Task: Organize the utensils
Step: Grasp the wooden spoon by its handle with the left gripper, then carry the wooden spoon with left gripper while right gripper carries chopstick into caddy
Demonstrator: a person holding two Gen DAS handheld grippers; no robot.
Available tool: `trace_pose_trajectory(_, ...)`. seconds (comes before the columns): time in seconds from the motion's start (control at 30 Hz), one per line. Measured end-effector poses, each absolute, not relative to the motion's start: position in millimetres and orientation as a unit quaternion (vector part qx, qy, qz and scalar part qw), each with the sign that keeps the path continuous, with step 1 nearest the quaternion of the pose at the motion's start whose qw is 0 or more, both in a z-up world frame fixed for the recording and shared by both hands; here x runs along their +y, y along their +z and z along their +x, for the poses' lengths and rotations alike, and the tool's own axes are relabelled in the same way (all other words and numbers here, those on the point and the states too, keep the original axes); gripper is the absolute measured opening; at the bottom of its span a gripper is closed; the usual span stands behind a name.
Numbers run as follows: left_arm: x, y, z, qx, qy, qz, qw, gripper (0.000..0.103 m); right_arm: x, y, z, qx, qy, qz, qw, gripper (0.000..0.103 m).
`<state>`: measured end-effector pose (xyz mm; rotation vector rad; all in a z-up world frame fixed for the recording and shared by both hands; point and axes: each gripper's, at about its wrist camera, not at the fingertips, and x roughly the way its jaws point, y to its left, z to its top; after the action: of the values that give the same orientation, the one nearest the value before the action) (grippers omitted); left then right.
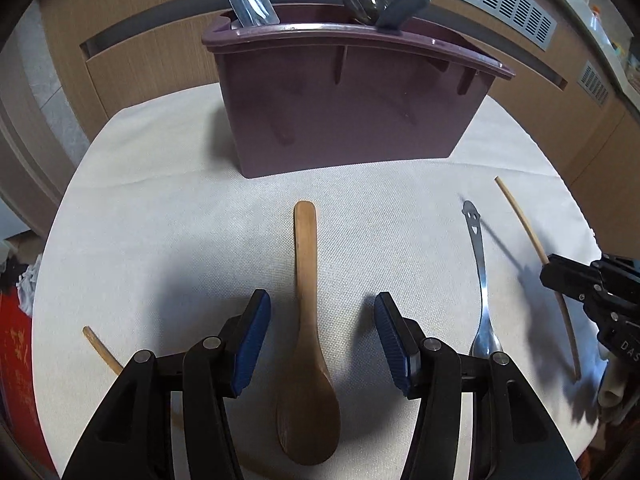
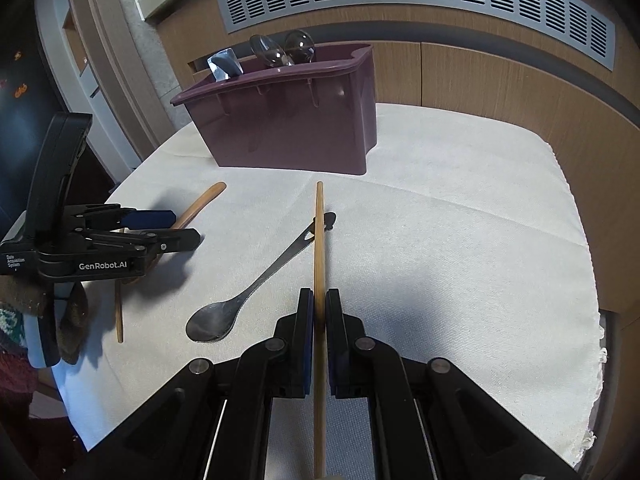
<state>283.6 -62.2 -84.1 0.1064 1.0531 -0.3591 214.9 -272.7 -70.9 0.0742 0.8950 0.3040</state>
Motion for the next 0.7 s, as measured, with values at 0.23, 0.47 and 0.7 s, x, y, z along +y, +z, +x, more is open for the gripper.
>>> trace_pose_trajectory(0.23,-58.2,-82.8,294.7,0.504,-0.148,0.045,0.85,0.03,-269.9,-69.0,213.8,0.426,0.146,0.03,0.892,0.006)
trace_pose_trajectory(0.47,-56.4,-75.6,292.7,0.487,-0.163,0.033,0.857,0.01,-269.2,-68.1,214.6,0.429,0.145,0.022,0.892,0.006)
trace_pose_trajectory(0.7,-41.7,-30.8,247.2,0.416,-0.185,-0.025,0.89,0.01,-265.2,-69.3,219.9,0.444,0.146,0.005,0.884,0.007)
